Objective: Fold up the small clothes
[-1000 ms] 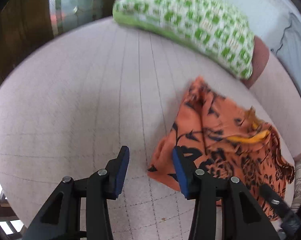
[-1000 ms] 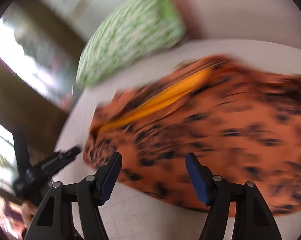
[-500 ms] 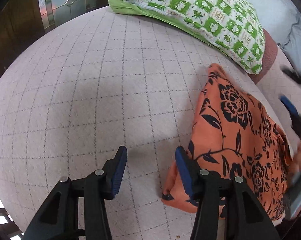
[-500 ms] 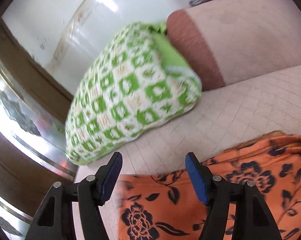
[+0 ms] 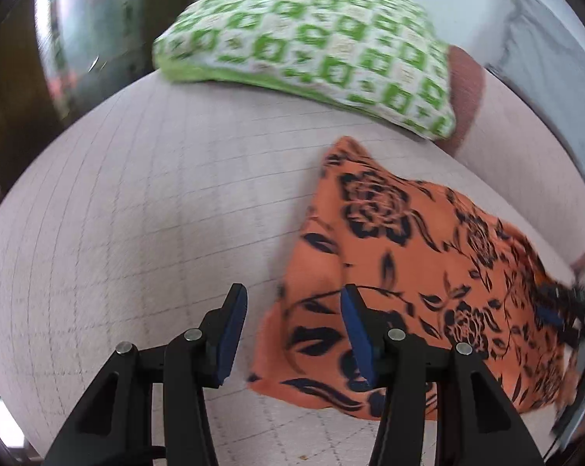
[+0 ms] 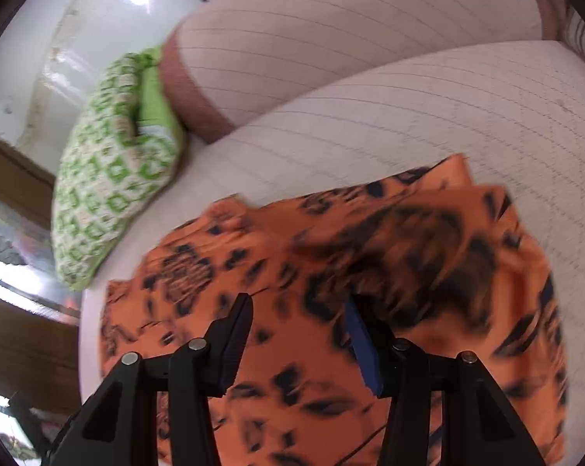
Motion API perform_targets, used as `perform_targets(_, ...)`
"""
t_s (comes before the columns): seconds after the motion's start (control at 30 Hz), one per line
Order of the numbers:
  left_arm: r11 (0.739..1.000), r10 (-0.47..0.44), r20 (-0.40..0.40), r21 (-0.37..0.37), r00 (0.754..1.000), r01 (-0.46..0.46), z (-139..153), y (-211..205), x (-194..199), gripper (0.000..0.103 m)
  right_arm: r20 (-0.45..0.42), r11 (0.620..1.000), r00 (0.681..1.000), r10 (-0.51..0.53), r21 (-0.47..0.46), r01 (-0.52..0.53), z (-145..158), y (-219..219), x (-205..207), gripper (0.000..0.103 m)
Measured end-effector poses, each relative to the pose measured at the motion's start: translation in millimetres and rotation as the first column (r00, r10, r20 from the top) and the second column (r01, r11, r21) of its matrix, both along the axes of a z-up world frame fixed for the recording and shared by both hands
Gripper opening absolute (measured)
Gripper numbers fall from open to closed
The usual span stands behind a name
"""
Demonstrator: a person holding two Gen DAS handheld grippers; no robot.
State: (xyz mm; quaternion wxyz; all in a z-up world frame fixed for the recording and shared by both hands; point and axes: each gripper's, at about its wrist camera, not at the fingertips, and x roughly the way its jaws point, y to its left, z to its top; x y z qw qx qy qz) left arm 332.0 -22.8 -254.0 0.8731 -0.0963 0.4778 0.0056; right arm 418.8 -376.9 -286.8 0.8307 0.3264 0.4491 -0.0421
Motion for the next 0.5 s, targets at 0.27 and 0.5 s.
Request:
perform_targets(0.27, 0.992, -0.027, -0.042, 0.122, 0.999, 0.032, -11, -30, 4, 0.053, 0.175, 0.941, 0.933, -0.316, -0.071, 0.332, 24, -75, 15, 0.053)
perform_targets(0.5, 0.994, -0.002, -0.039, 0.108, 0.999, 0.006, -8, -25, 4, 0.054, 0.25, 0.989, 0.957, -0.147, 0.031, 0.144, 45, -45, -44, 0.053)
